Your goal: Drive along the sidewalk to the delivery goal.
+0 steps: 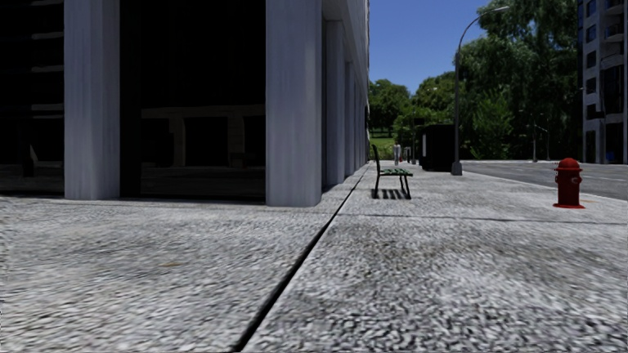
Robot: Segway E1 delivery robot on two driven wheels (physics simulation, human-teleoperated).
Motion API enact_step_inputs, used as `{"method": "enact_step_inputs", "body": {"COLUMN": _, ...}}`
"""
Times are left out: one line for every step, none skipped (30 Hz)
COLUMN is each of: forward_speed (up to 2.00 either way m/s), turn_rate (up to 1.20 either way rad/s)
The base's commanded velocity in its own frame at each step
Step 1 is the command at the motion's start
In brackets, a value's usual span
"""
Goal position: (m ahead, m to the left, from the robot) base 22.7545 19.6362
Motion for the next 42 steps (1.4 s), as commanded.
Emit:
{"method": "enact_step_inputs", "body": {"forward_speed": 1.33, "turn_rate": 0.56}}
{"method": "enact_step_inputs", "body": {"forward_speed": 1.33, "turn_rate": 0.56}}
{"method": "enact_step_inputs", "body": {"forward_speed": 1.33, "turn_rate": 0.56}}
{"method": "enact_step_inputs", "body": {"forward_speed": 1.33, "turn_rate": 0.56}}
{"method": "enact_step_inputs", "body": {"forward_speed": 1.32, "turn_rate": 0.56}}
{"method": "enact_step_inputs", "body": {"forward_speed": 1.31, "turn_rate": 0.56}}
{"method": "enact_step_inputs", "body": {"forward_speed": 1.31, "turn_rate": 0.56}}
{"method": "enact_step_inputs", "body": {"forward_speed": 1.31, "turn_rate": 0.56}}
{"method": "enact_step_inputs", "body": {"forward_speed": 1.29, "turn_rate": 0.58}}
{"method": "enact_step_inputs", "body": {"forward_speed": 1.28, "turn_rate": 0.60}}
{"method": "enact_step_inputs", "body": {"forward_speed": 1.28, "turn_rate": 0.61}}
{"method": "enact_step_inputs", "body": {"forward_speed": 1.28, "turn_rate": 0.61}}
{"method": "enact_step_inputs", "body": {"forward_speed": 1.27, "turn_rate": 0.62}}
{"method": "enact_step_inputs", "body": {"forward_speed": 1.27, "turn_rate": 0.62}}
{"method": "enact_step_inputs", "body": {"forward_speed": 1.27, "turn_rate": 0.63}}
{"method": "enact_step_inputs", "body": {"forward_speed": 1.27, "turn_rate": 0.63}}
{"method": "enact_step_inputs", "body": {"forward_speed": 1.27, "turn_rate": 0.63}}
{"method": "enact_step_inputs", "body": {"forward_speed": 1.27, "turn_rate": 0.63}}
{"method": "enact_step_inputs", "body": {"forward_speed": 1.27, "turn_rate": 0.65}}
{"method": "enact_step_inputs", "body": {"forward_speed": 1.27, "turn_rate": 0.66}}
{"method": "enact_step_inputs", "body": {"forward_speed": 1.27, "turn_rate": 0.66}}
{"method": "enact_step_inputs", "body": {"forward_speed": 1.27, "turn_rate": 0.66}}
{"method": "enact_step_inputs", "body": {"forward_speed": 1.27, "turn_rate": 0.67}}
{"method": "enact_step_inputs", "body": {"forward_speed": 1.27, "turn_rate": 0.67}}
{"method": "enact_step_inputs", "body": {"forward_speed": 1.27, "turn_rate": 0.69}}
{"method": "enact_step_inputs", "body": {"forward_speed": 1.27, "turn_rate": 0.69}}
{"method": "enact_step_inputs", "body": {"forward_speed": 1.27, "turn_rate": 0.69}}
{"method": "enact_step_inputs", "body": {"forward_speed": 1.27, "turn_rate": 0.69}}
{"method": "enact_step_inputs", "body": {"forward_speed": 1.27, "turn_rate": 0.69}}
{"method": "enact_step_inputs", "body": {"forward_speed": 1.27, "turn_rate": 0.69}}
{"method": "enact_step_inputs", "body": {"forward_speed": 1.27, "turn_rate": 0.69}}
{"method": "enact_step_inputs", "body": {"forward_speed": 1.27, "turn_rate": 0.69}}
{"method": "enact_step_inputs", "body": {"forward_speed": 1.27, "turn_rate": 0.69}}
{"method": "enact_step_inputs", "body": {"forward_speed": 1.27, "turn_rate": 0.69}}
{"method": "enact_step_inputs", "body": {"forward_speed": 1.27, "turn_rate": 0.69}}
{"method": "enact_step_inputs", "body": {"forward_speed": 1.27, "turn_rate": 0.69}}
{"method": "enact_step_inputs", "body": {"forward_speed": 1.27, "turn_rate": 0.69}}
{"method": "enact_step_inputs", "body": {"forward_speed": 1.27, "turn_rate": 0.69}}
{"method": "enact_step_inputs", "body": {"forward_speed": 1.27, "turn_rate": 0.69}}
{"method": "enact_step_inputs", "body": {"forward_speed": 1.27, "turn_rate": 0.69}}
{"method": "enact_step_inputs", "body": {"forward_speed": 1.27, "turn_rate": 0.69}}
{"method": "enact_step_inputs", "body": {"forward_speed": 1.27, "turn_rate": 0.69}}
